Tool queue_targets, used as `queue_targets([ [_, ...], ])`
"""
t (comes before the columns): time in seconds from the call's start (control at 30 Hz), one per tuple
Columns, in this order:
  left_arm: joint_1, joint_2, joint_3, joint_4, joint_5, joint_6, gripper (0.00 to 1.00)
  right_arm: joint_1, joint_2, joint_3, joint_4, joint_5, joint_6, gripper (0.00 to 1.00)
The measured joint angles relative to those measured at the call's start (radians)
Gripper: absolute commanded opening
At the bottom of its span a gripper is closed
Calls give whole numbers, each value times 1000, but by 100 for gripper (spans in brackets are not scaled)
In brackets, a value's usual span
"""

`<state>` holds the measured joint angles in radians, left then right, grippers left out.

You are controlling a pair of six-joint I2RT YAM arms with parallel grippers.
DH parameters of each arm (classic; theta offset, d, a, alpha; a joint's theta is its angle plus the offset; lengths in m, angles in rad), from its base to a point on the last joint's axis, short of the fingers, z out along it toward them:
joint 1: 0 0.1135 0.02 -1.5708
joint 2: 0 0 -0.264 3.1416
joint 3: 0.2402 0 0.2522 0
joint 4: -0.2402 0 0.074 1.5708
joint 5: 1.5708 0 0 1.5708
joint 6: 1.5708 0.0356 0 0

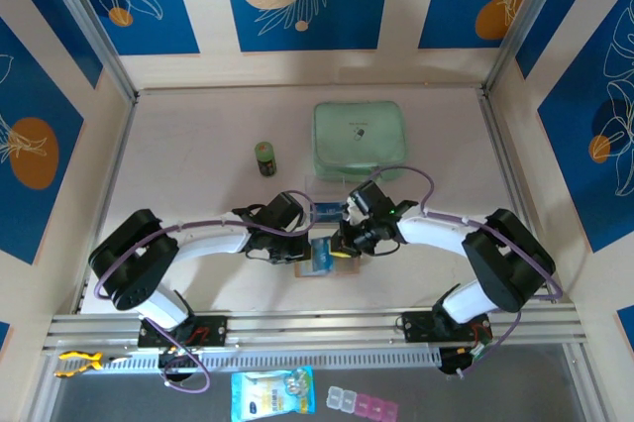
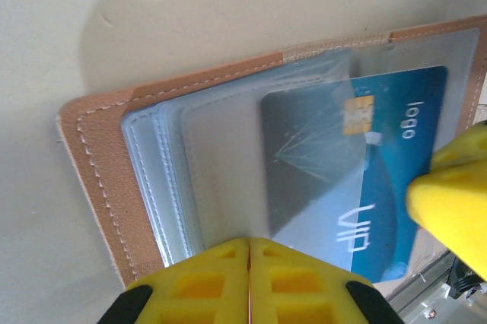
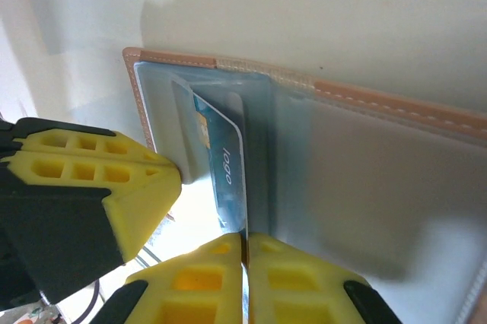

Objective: Take the credit cards out of the card holder

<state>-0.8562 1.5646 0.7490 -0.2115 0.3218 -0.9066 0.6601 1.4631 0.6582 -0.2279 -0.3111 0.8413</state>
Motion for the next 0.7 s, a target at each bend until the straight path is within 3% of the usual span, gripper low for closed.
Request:
queue_targets([
  [0.4,-2,0,0,1,0,0,11,-52,-119,2,-142,40,-98,3],
  [0.7,-2,-8,0,2,-3,0,13,-70,-182,56,-257,71,-259,0],
])
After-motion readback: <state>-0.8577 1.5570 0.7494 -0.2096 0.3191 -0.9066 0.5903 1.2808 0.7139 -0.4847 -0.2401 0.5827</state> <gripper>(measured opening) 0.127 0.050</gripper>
